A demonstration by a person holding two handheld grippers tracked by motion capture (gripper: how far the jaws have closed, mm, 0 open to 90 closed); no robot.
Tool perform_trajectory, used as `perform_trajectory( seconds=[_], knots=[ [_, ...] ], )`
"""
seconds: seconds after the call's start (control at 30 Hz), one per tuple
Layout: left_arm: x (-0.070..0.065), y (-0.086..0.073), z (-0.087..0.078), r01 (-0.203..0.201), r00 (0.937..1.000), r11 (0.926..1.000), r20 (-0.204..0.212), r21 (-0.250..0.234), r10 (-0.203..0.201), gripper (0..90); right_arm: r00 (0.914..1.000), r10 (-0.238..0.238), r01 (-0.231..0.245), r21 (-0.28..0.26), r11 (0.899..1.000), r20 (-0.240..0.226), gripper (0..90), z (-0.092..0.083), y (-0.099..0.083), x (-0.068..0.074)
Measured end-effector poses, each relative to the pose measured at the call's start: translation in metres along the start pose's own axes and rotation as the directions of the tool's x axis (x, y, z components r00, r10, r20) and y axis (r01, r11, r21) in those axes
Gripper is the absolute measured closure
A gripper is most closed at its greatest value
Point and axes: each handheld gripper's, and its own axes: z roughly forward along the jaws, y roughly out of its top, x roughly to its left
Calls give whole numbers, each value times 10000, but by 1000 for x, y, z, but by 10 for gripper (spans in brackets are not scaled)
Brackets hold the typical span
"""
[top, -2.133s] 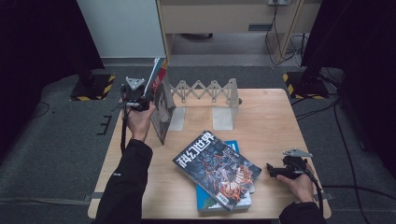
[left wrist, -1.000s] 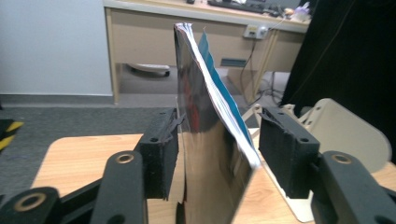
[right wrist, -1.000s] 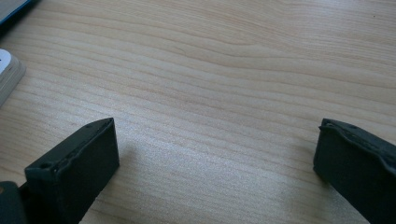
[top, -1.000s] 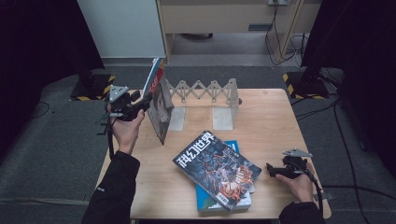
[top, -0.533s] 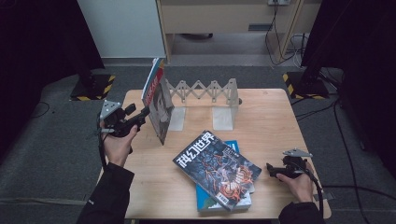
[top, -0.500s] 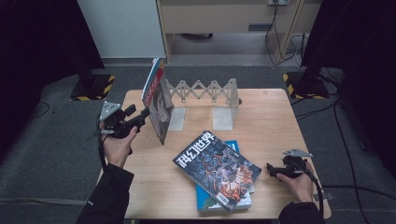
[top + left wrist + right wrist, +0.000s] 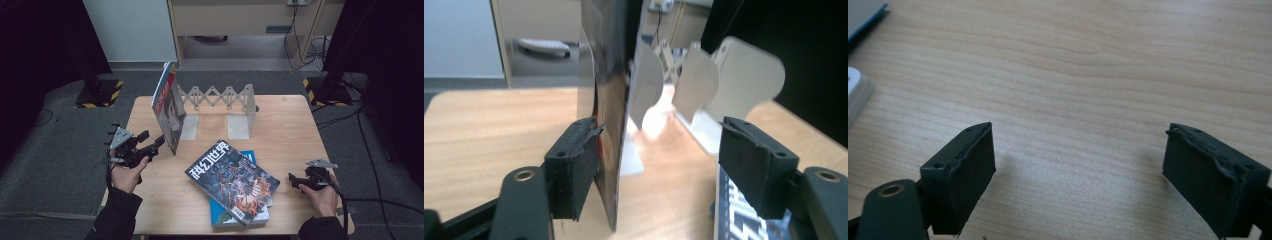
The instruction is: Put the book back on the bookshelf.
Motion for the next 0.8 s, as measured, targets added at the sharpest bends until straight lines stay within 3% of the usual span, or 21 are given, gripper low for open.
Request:
perform_trajectory(
  seconds=[0.17,0.3,0.5,0.63,0.8],
  knots=[
    [-1,-15,6,301,9994,9983,160,492,-309,291,10000,73,-74,-326,9994,-31,146,-6,3,2],
    [-3,-29,12,106,9998,9953,185,964,-124,291,9999,144,-150,-713,9973,-82,169,-14,8,5],
    [-6,-44,19,40,9997,9914,222,1306,-69,291,9994,186,-217,-1054,9942,-302,211,-20,13,11],
    [-12,-53,25,90,9988,9886,464,1506,-161,294,9989,72,-132,-1282,9917,-472,236,-25,16,15],
    [-19,-61,32,-162,9981,9821,620,1877,47,294,9981,-70,-17,-1411,9900,-610,235,-30,19,21]
  ],
)
